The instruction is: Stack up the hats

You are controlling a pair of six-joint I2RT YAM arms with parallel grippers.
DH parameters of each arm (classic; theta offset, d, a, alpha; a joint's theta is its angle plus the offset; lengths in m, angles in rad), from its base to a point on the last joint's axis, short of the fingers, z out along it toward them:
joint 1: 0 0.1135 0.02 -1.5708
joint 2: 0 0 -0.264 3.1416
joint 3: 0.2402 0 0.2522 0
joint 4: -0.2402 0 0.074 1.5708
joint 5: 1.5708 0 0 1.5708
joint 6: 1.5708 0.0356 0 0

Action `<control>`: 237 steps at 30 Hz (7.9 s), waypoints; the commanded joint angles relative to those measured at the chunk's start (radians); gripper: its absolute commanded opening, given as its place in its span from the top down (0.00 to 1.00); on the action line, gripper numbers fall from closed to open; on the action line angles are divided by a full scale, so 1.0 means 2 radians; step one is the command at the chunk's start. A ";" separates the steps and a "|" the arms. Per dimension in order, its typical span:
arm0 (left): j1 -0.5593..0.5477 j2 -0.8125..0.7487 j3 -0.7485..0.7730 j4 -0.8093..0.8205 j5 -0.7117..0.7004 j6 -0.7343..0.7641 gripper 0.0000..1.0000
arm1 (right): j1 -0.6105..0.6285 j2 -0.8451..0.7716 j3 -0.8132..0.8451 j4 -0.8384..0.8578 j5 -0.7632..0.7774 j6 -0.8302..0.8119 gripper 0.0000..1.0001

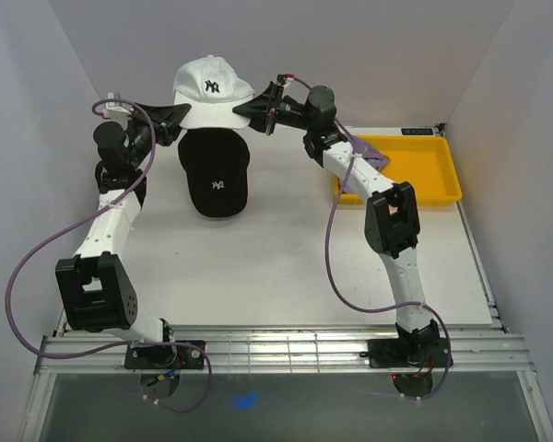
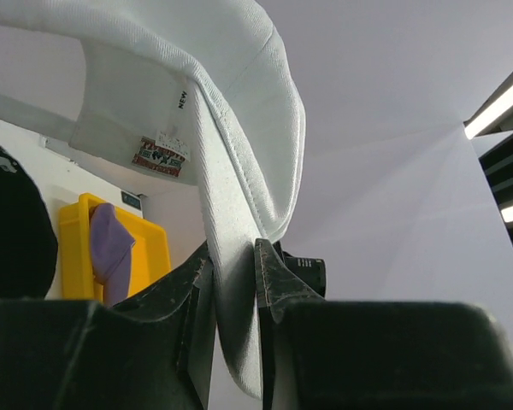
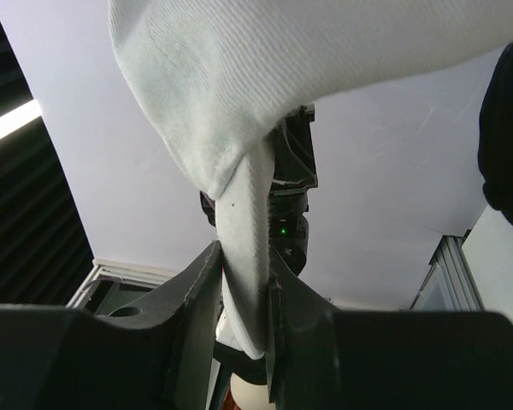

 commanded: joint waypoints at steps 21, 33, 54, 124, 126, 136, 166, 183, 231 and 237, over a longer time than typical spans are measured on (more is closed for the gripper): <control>0.012 0.015 -0.072 0.036 0.142 0.086 1.00 | -0.001 0.061 -0.034 0.169 -0.028 0.015 0.79; 0.013 0.044 -0.043 0.038 0.157 0.090 1.00 | -0.004 0.097 0.025 0.148 -0.024 0.004 0.79; 0.014 0.112 0.007 0.054 0.196 0.086 1.00 | -0.012 0.104 0.029 0.147 -0.006 -0.041 0.76; 0.075 -0.039 -0.203 -0.092 0.178 0.190 1.00 | 0.023 -0.037 -0.290 0.162 -0.053 -0.171 0.60; 0.078 -0.041 -0.204 -0.096 0.179 0.195 1.00 | 0.023 -0.034 -0.284 0.156 -0.054 -0.172 0.66; 0.085 -0.035 -0.175 -0.214 0.138 0.267 1.00 | 0.023 -0.025 -0.262 0.102 -0.053 -0.201 0.77; 0.084 0.018 -0.173 -0.310 0.071 0.349 1.00 | 0.004 -0.015 -0.344 0.068 -0.035 -0.235 0.86; 0.085 0.041 -0.168 -0.343 0.029 0.373 1.00 | -0.007 -0.012 -0.330 -0.033 -0.021 -0.305 0.87; 0.075 0.015 -0.118 -0.433 -0.053 0.419 0.44 | -0.017 -0.034 -0.286 -0.175 0.028 -0.372 0.66; 0.075 0.005 -0.106 -0.434 -0.040 0.411 0.44 | -0.017 -0.044 -0.282 -0.188 0.028 -0.380 0.55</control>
